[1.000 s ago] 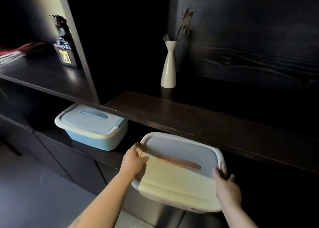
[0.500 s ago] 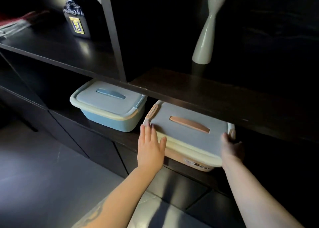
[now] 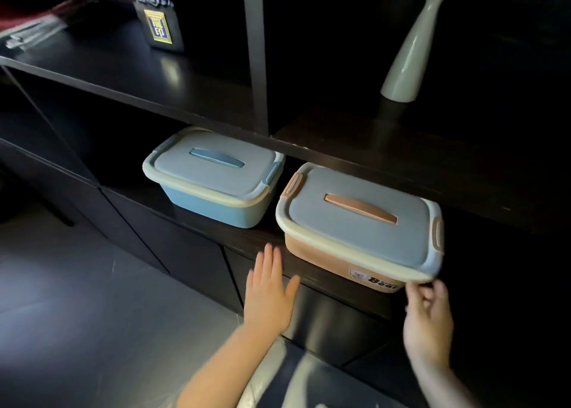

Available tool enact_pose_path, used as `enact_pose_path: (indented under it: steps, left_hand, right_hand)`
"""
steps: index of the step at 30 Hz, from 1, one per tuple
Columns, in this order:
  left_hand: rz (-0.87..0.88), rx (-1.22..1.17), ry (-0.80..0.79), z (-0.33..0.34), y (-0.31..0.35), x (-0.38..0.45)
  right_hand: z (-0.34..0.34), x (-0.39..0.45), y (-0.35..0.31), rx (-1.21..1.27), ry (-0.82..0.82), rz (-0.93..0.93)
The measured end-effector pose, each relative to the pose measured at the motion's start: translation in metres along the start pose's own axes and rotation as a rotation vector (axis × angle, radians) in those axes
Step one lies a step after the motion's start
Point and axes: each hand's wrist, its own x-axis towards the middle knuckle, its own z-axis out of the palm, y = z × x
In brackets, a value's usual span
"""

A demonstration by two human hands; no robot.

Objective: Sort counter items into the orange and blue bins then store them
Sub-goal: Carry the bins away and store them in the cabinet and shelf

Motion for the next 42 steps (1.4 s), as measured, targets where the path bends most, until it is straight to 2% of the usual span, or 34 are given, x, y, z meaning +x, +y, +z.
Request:
enact_pose_path:
  steps: [2, 4, 8, 12, 14, 17, 21, 24, 28, 32, 36, 38, 42]
  left_hand:
    - [-0.123, -0.003, -0.057, 0.006, -0.016, -0.011]
    - [-0.17, -0.022, -0.05, 0.0, -0.028, -0.014]
    - [-0.252, -0.063, 0.021, -0.036, -0.061, -0.015]
    - [-0.371, -0.093, 0.107, -0.071, -0.108, -0.018]
    - [-0.421, -0.109, 0.1, -0.076, -0.128, -0.022]
    - [-0.426, -0.168, 0.035, -0.067, -0.145, -0.025]
    - [-0.411, -0.325, -0.095, -0.05, -0.171, 0.002]
    - [-0.365, -0.366, -0.269, -0.043, -0.197, 0.027]
    - [-0.198, -0.371, -0.388, -0.037, -0.229, 0.055]
    - [-0.196, -0.408, -0.449, -0.029, -0.24, 0.078]
    - [-0.171, -0.439, -0.612, -0.009, -0.242, 0.091]
    - [-0.145, -0.491, -0.635, 0.0, -0.239, 0.098]
    - [-0.17, -0.609, -0.578, 0.01, -0.234, 0.106]
  right_hand:
    - [0.013, -0.027, 0.005, 0.044, -0.04, -0.049]
    - [0.037, -0.046, 0.002, 0.058, -0.133, -0.141]
    - [0.084, -0.075, -0.029, 0.019, -0.535, -0.249]
    - [0.132, -0.092, -0.053, -0.198, -0.891, -0.47]
    - [0.157, -0.1, -0.059, -0.388, -0.997, -0.596]
    - [0.187, -0.111, -0.062, -0.56, -1.091, -0.631]
    - [0.237, -0.11, -0.06, -0.822, -1.071, -0.628]
    - [0.265, -0.112, -0.054, -0.948, -1.014, -0.542]
    - [0.283, -0.13, -0.039, -1.001, -0.827, -0.497]
    - [0.296, -0.146, -0.034, -1.016, -0.72, -0.362]
    - [0.31, -0.156, -0.038, -0.997, -0.627, -0.249]
    - [0.314, -0.158, -0.04, -0.987, -0.579, -0.254]
    - [0.31, -0.161, -0.035, -1.001, -0.539, -0.348]
